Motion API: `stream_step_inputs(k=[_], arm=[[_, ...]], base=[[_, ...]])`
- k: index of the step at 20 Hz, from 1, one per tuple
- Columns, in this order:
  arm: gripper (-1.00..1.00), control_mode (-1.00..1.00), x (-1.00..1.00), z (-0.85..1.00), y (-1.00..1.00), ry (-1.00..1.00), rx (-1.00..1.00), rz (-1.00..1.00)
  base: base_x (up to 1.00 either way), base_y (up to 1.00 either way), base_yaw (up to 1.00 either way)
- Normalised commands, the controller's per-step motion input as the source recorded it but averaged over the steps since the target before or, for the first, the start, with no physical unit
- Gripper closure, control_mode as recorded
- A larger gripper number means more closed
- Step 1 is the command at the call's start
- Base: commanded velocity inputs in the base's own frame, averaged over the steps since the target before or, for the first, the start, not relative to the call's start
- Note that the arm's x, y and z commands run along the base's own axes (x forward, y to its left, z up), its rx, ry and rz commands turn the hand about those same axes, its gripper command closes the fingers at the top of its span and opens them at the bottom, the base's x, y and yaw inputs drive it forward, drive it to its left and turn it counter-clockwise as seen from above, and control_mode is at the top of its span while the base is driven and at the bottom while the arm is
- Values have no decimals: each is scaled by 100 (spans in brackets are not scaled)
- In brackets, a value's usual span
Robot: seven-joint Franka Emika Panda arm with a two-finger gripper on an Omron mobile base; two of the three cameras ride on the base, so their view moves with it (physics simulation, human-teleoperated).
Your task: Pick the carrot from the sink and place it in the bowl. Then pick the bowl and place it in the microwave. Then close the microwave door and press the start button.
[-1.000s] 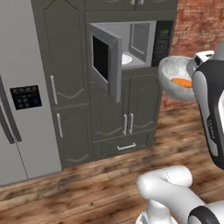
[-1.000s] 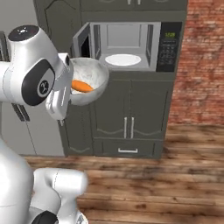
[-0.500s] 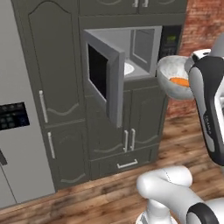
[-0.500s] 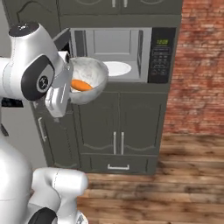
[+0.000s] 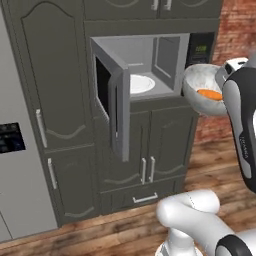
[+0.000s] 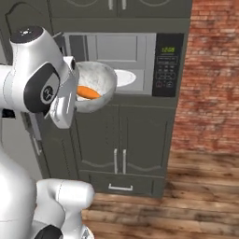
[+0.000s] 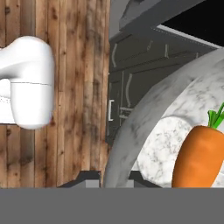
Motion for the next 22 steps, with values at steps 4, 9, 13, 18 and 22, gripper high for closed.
stream_step_inputs(k=[4,9,13,18,22], arm=[[100,100,0,0,0,0,0,0],[100,100,0,0,0,0,0,0],[100,100,0,0,0,0,0,0],[100,100,0,0,0,0,0,0],[100,100,0,0,0,0,0,0]], base=[[84,-1,16],[39,-17,5],[28,-12,1],[41,-6,0],[35,-1,0]])
